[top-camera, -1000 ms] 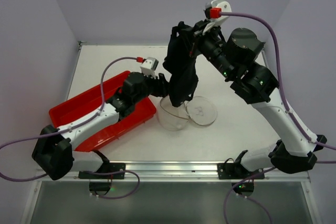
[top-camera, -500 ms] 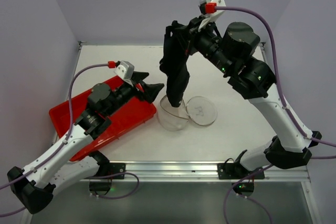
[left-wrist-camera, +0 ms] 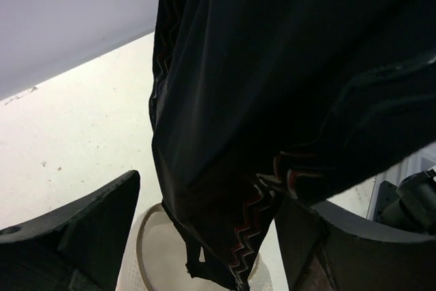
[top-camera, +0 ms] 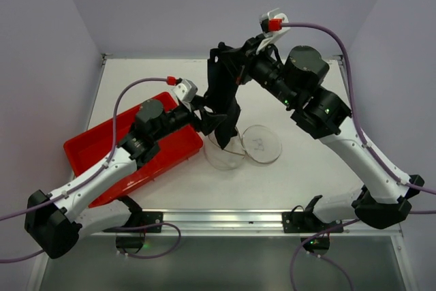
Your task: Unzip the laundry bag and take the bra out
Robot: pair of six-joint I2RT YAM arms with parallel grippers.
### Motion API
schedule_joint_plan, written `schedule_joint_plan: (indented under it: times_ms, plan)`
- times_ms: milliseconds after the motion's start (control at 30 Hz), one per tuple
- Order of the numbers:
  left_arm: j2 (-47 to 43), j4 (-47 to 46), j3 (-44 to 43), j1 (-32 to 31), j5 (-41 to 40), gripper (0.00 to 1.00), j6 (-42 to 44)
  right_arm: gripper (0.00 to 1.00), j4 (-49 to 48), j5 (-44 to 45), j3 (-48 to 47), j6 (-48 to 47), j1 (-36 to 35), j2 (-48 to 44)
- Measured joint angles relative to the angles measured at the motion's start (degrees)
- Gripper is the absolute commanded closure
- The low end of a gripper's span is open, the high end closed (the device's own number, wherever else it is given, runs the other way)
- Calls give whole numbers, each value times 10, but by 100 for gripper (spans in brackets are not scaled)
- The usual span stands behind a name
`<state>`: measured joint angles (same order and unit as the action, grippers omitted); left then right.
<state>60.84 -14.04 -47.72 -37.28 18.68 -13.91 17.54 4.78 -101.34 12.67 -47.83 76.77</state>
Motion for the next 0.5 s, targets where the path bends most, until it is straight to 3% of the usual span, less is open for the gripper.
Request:
schedule_joint_plan:
  times_ms: [133, 267, 300, 400, 467, 500]
  plan:
    - [11, -14, 10, 0, -4, 27, 0, 100, -27, 1, 22, 19, 0, 0]
    - [15, -28, 20, 0, -11, 44, -2, 100, -47, 2, 33, 36, 0, 0]
    - [15, -33, 23, 0, -14, 57, -4, 100, -50, 2, 33, 40, 0, 0]
    - [14, -46, 29, 0, -20, 79, -7, 100, -61, 2, 33, 49, 0, 0]
    - [5, -51, 36, 0, -26, 85, -7, 100, -62, 3, 33, 54, 0, 0]
    - [-3, -50, 39, 0, -29, 95, -6, 100, -62, 5, 33, 55, 0, 0]
